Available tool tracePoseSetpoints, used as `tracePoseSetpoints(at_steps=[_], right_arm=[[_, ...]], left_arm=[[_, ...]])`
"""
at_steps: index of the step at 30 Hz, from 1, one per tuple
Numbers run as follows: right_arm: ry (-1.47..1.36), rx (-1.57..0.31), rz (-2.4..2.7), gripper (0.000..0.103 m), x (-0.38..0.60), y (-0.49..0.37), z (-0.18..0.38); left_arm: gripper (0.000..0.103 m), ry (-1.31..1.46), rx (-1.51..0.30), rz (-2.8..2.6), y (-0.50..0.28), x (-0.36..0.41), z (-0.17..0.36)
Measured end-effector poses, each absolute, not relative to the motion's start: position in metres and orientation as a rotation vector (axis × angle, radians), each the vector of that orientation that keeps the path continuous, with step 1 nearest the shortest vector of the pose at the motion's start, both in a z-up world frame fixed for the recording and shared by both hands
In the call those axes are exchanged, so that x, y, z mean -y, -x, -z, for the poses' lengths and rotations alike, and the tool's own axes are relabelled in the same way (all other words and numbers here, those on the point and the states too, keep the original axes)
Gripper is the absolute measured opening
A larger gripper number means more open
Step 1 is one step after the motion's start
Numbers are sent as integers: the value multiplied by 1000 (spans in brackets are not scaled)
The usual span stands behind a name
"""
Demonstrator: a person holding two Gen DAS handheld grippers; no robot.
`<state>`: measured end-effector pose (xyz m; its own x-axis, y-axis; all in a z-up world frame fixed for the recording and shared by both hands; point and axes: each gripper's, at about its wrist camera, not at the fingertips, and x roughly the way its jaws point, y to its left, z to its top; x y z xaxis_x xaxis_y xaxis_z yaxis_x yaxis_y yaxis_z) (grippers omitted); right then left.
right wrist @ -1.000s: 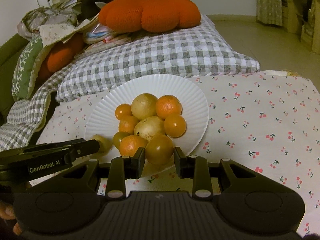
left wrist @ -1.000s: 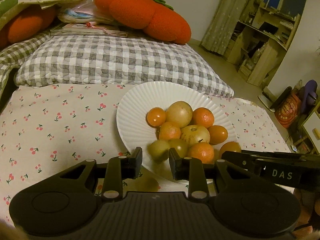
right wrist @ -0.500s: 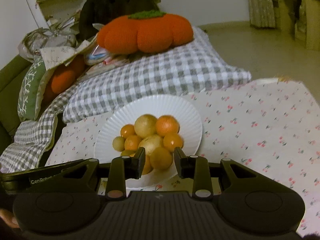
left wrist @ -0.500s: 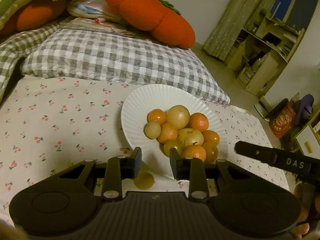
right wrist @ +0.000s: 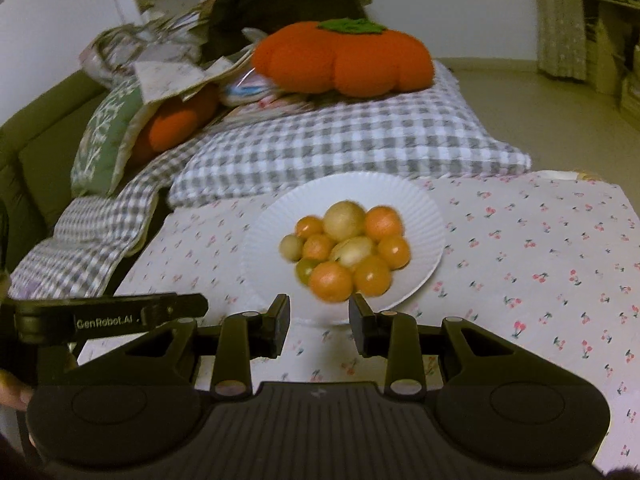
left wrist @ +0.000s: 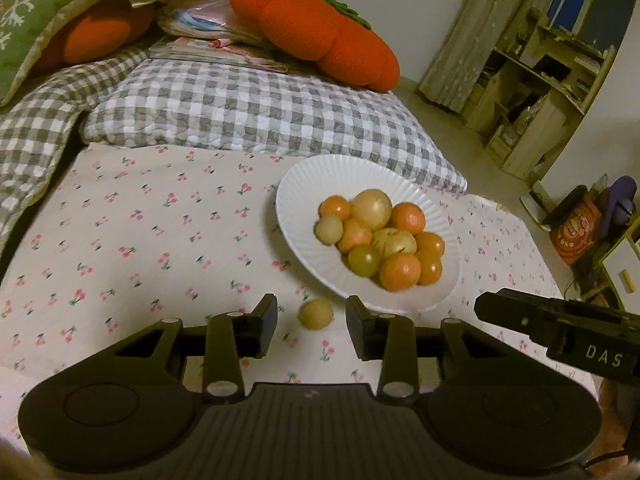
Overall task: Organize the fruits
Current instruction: 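Open both tools to drop the fruits onto the plate, then withdraw both tools from the plate toward the remaining fruit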
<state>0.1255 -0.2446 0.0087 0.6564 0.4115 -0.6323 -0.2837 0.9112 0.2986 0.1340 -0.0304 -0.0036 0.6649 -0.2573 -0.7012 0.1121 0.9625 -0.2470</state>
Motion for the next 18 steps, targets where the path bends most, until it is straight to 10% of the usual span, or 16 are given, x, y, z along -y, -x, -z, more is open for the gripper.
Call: tracePoseSetpoints(at_steps=[18], right_arm=[[-19,-816,-423,52,214,-92,7]], left_arm=[[34,128,-854,180,-95,24,10]])
